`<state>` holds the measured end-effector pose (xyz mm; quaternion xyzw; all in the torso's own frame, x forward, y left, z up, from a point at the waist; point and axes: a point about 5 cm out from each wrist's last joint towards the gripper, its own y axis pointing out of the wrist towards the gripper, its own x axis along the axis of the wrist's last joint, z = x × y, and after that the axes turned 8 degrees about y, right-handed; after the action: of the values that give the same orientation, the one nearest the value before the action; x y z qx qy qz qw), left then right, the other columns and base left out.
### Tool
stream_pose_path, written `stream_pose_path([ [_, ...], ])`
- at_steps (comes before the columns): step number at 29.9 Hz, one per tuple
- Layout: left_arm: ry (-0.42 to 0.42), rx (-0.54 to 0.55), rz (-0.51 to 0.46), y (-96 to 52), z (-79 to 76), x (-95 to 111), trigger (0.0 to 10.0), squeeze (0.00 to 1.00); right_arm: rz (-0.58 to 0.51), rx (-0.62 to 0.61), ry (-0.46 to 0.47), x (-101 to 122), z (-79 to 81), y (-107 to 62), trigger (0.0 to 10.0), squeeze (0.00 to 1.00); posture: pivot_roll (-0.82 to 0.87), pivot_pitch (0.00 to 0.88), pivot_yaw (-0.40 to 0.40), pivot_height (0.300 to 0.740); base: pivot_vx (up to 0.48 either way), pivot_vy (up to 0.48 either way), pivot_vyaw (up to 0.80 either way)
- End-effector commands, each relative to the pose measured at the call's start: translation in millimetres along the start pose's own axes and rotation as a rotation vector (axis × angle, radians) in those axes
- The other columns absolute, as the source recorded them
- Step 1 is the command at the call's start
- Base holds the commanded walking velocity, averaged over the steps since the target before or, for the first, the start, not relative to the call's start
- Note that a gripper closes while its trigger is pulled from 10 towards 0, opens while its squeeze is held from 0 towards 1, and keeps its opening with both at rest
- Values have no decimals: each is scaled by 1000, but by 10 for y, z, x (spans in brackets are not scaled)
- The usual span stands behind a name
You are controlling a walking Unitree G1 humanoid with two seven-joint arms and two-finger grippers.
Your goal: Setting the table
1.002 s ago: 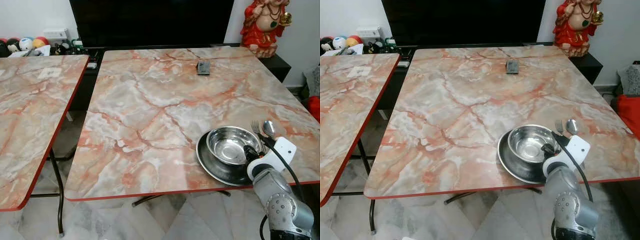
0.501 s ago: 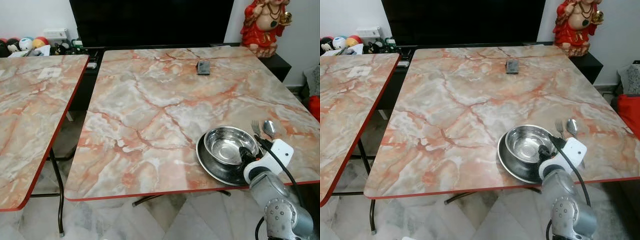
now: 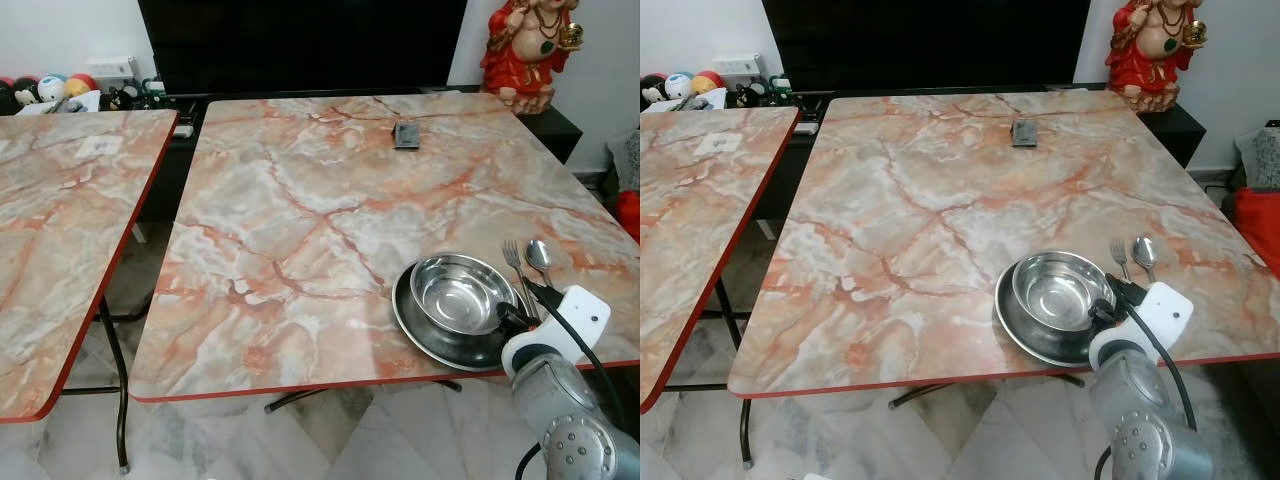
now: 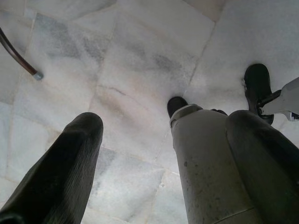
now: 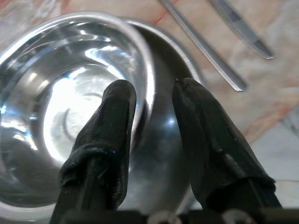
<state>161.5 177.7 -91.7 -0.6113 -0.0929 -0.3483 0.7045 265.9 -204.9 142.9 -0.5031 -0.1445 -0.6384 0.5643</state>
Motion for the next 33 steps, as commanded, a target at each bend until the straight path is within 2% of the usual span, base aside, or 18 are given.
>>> stream_pose_path([
  [1, 10, -19, 54, -31, -28, -134, 10000, 0, -41, -25, -38, 61, -21, -71, 10000, 0, -34, 113, 9, 740, 0, 0, 0],
  [3, 10, -19, 53, -31, -27, -132, 10000, 0, -115, -41, -89, 134, -51, -93, 10000, 0, -36, 112, 9, 740, 0, 0, 0],
  [5, 10, -19, 51, -31, -27, -130, 10000, 0, -272, -65, -155, 293, -98, -124, 10000, 0, -36, 112, 9, 740, 0, 0, 0],
  [6, 10, -20, 50, -30, -27, -128, 10000, 0, -316, -86, -191, 338, -126, -130, 10000, 0, -38, 110, 7, 740, 0, 0, 0],
  [7, 10, -20, 50, -30, -28, -127, 10000, 0, -356, -124, -237, 377, -174, -133, 10000, 0, -38, 108, 5, 740, 0, 0, 0],
  [8, 9, -19, 48, -29, -31, -123, 10000, 0, -414, -211, -277, 435, -295, -140, 10000, 0, -36, 106, 4, 740, 0, 0, 0],
  [9, 9, -19, 48, -29, -31, -123, 10000, 0, -414, -211, -277, 435, -295, -140, 10000, 0, -36, 106, 4, 740, 0, 0, 0],
  [10, 7, -18, 47, -28, -34, -120, 10000, 0, -444, -316, -264, 460, -448, -157, 10000, 0, -36, 105, -1, 740, 0, 0, 0],
  [13, 4, -18, 47, -28, -40, -117, 10000, 0, -456, -459, -263, 450, -675, -195, 10000, 0, -39, 102, -8, 740, 0, 0, 0],
  [14, 2, -18, 47, -27, -45, -116, 10000, 0, -415, -572, -238, 380, -864, -223, 10000, 0, -41, 101, -10, 740, 0, 0, 0],
  [16, 1, -18, 47, -27, -48, -116, 10000, 0, -392, -605, -222, 346, -920, -234, 10000, 0, -42, 100, -11, 740, 0, 0, 0],
  [17, 0, -19, 47, -28, -55, -116, 10000, 0, -292, -668, -145, 192, -1065, -244, 10000, 0, -45, 97, -14, 740, 0, 0, 0],
  [20, 0, -22, 49, -29, -64, -120, 10000, 0, -152, -676, -53, -80, -1169, -205, 10000, 0, -50, 90, -22, 740, 0, 0, 0],
  [23, -2, -22, 49, -30, -71, -122, 10000, 0, -101, -646, -124, -203, -1214, -133, 10000, 0, -50, 87, -26, 740, 0, 0, 0],
  [26, -4, -22, 50, -32, -77, -127, 10000, 0, 26, -586, -183, -447, -1283, -23, 10000, 0, -52, 80, -28, 740, 0, 0, 0],
  [28, -4, -23, 50, -34, -82, -131, 10000, 0, 119, -519, -282, -619, -1317, 48, 10000, 0, -52, 74, -33, 740, 0, 0, 0],
  [30, -5, -22, 50, -34, -83, -132, 10000, 0, 141, -516, -291, -682, -1341, 54, 10000, 0, -48, 73, -34, 740, 0, 0, 0],
  [33, -7, -19, 52, -36, -80, -138, 10000, 0, 244, -399, -352, -912, -1300, 123, 10000, 0, -49, 67, -35, 740, 0, 0, 0],
])
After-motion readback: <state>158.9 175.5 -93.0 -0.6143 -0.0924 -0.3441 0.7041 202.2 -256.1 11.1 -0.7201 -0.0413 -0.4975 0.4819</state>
